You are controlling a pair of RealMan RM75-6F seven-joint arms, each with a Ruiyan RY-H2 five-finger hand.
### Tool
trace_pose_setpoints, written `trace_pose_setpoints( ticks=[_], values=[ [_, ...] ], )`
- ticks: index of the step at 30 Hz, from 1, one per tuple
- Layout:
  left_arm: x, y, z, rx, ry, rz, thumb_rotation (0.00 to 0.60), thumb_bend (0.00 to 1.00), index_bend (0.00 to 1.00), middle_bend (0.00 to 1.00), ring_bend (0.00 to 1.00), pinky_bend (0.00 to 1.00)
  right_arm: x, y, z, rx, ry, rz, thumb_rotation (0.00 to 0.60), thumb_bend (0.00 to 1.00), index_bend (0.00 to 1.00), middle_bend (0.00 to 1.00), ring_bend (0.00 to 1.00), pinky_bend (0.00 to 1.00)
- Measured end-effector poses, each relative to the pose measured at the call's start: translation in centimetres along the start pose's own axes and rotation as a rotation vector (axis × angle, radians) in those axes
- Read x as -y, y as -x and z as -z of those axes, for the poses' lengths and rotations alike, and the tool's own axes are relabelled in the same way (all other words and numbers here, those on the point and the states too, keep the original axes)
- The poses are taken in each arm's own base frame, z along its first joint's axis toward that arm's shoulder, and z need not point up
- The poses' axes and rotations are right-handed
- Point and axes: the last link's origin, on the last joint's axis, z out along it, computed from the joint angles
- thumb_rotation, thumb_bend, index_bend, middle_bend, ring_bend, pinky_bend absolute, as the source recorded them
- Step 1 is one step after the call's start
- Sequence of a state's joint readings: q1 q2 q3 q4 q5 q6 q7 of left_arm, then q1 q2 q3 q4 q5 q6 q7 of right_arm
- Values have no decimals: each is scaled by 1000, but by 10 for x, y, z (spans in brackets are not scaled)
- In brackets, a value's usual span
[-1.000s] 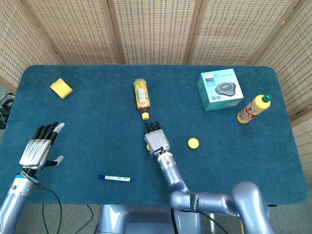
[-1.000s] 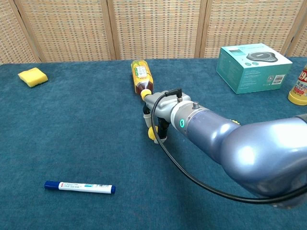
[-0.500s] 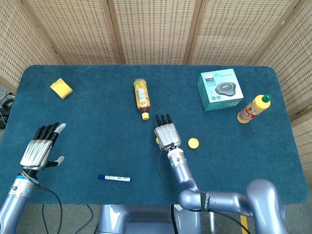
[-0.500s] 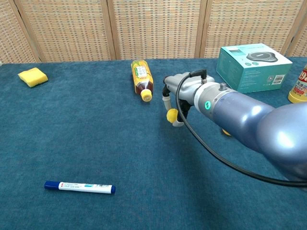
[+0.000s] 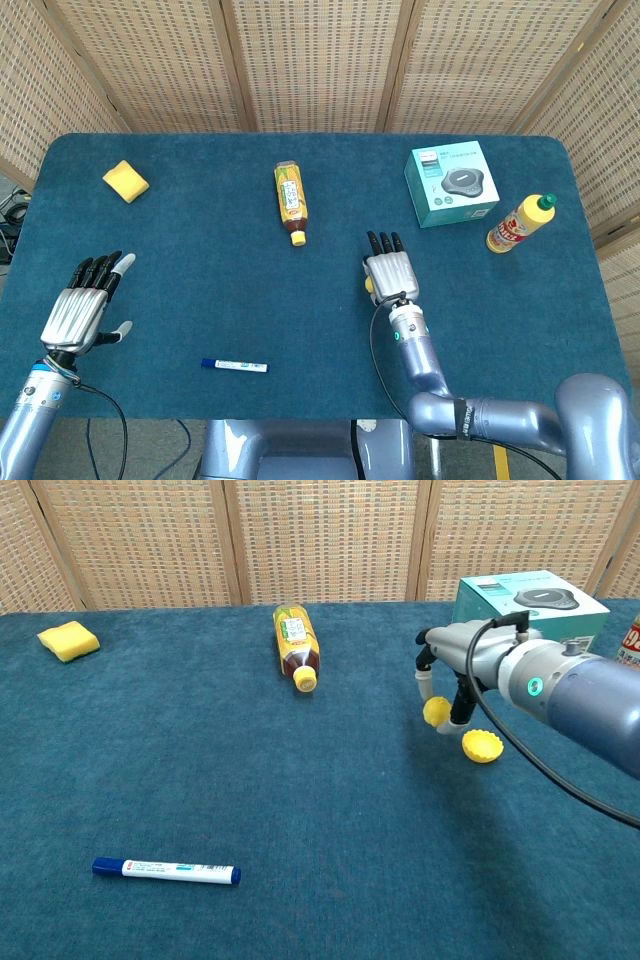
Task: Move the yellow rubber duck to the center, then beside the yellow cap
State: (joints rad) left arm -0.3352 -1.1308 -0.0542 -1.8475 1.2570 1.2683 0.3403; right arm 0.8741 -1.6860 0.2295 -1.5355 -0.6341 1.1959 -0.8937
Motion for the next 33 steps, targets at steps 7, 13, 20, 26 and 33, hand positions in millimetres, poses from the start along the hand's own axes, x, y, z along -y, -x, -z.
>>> trace_pose_setpoints(
  ticks=[7,13,20,26,33],
  values=[
    [-1,-3,4,-16,0,1,600,259,0,0,0,0,-25,5,11,14,33,-11,600,231,523,31,0,0],
    [-3,-4,7,-23,9,0,600,261,0,0,0,0,-31,11,17,26,30,-25,600,230,524,31,0,0],
    [-5,-3,8,-21,15,-9,600,259,0,0,0,0,-33,20,13,43,35,-28,600,230,523,31,0,0],
    [-6,-1,7,-16,14,-15,600,260,0,0,0,0,-34,24,8,44,37,-36,600,228,523,31,0,0],
    [-6,-1,6,-14,11,-15,600,259,0,0,0,0,-35,29,4,53,43,-31,600,219,524,31,0,0]
  ],
)
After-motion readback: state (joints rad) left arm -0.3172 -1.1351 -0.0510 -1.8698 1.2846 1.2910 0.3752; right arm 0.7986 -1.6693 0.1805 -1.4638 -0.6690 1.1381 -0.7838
